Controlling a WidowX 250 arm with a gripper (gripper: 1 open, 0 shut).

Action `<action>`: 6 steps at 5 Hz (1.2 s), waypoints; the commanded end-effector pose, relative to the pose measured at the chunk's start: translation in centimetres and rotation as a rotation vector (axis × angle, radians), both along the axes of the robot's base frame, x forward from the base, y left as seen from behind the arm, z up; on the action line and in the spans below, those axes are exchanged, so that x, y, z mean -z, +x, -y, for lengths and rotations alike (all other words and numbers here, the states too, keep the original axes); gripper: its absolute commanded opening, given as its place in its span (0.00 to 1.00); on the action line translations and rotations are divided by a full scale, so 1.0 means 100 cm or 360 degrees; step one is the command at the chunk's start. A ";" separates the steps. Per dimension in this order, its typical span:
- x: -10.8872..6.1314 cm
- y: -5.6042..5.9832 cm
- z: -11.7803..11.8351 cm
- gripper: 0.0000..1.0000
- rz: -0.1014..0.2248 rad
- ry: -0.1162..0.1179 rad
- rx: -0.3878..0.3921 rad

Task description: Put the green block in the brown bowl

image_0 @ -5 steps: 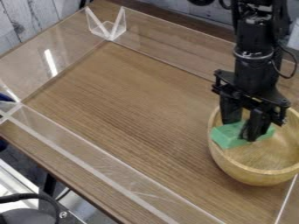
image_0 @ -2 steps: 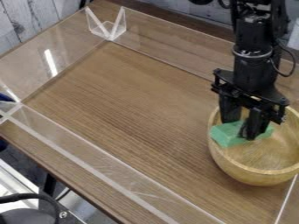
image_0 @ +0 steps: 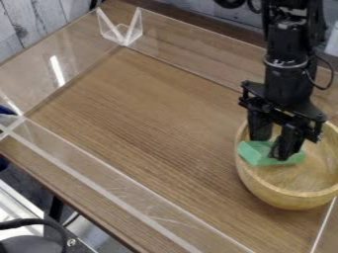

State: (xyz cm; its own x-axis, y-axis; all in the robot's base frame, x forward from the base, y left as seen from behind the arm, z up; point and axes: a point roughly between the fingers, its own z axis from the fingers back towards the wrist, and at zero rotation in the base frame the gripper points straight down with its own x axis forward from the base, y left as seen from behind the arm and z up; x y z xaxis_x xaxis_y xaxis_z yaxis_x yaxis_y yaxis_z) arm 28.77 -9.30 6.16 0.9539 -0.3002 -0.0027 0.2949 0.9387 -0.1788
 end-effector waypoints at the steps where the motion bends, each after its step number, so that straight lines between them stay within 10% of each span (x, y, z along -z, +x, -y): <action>1: -0.017 0.012 0.000 1.00 0.0086 -0.0017 -0.0015; 6: -0.056 0.012 -0.010 1.00 0.0164 -0.0033 -0.0063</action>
State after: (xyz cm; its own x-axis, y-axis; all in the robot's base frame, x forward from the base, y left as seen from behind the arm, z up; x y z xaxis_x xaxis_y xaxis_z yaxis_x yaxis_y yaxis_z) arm 29.10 -8.37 9.57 0.9641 -0.2642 0.0256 0.2645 0.9477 -0.1786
